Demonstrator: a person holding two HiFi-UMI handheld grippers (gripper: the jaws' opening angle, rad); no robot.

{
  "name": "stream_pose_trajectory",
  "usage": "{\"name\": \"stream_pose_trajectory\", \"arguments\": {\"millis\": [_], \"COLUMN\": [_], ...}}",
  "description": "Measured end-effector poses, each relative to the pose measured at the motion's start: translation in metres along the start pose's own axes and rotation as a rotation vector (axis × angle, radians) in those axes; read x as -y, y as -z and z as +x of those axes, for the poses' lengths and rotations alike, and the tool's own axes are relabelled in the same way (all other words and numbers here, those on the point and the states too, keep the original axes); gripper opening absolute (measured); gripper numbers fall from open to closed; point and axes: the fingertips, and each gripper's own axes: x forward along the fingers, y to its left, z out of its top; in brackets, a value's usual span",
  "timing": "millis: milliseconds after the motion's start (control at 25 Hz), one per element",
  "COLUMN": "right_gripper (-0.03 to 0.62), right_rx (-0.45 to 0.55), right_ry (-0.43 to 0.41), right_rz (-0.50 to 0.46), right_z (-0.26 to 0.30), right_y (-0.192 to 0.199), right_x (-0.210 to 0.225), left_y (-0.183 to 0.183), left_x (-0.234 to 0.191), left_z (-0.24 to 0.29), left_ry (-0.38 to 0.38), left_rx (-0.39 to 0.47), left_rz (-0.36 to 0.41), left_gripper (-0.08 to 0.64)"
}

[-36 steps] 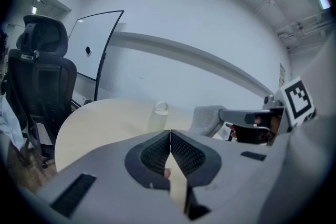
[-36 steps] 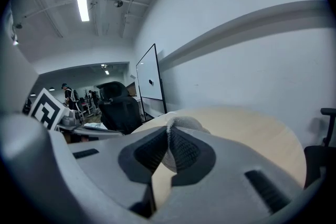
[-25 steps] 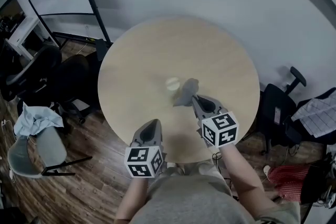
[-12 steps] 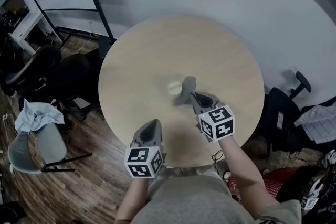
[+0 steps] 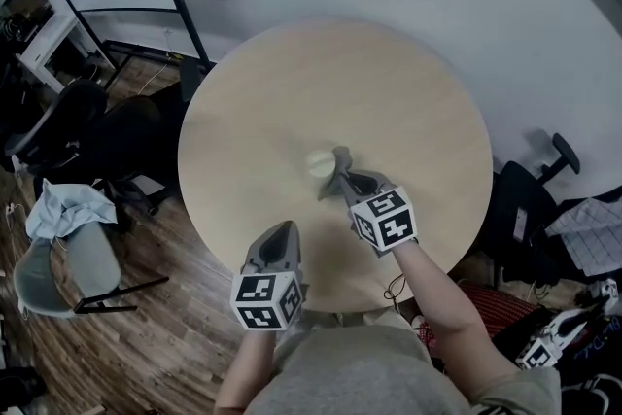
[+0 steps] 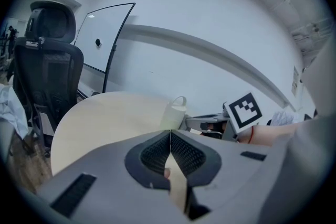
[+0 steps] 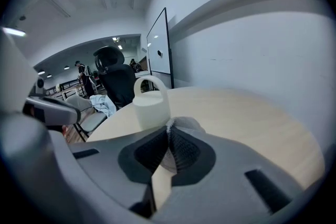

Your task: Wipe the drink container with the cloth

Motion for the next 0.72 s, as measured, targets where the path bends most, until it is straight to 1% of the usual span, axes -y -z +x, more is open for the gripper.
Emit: {"name": "stream_pose_trajectory", "arguments": {"millis": [120, 400, 720], "right_gripper": [0.008, 0.008, 0.008], "right_rx": [-0.026, -0.092, -0.15], "right_ry": [-0.002, -0.011, -0.002], "right_rz": [0.009, -0.006, 0.002], "right_z": [0.011, 0.035, 0.053], "right_y": [0.011, 0.039, 0.065], "right_x": [0.005, 0.007, 0.009], "left_y": [0.002, 0.006, 0.011], "left_x": [-0.001, 0.0, 0.003], "left_z": [0.004, 0.009, 0.011], "left_ry": [-0.008, -0.017, -0.025], "left_rx": [-0.005, -0.018, -0.024], "left_rz": [-0.004, -0.01, -0.019], "left_gripper": [0.003, 0.003, 0.003]}}
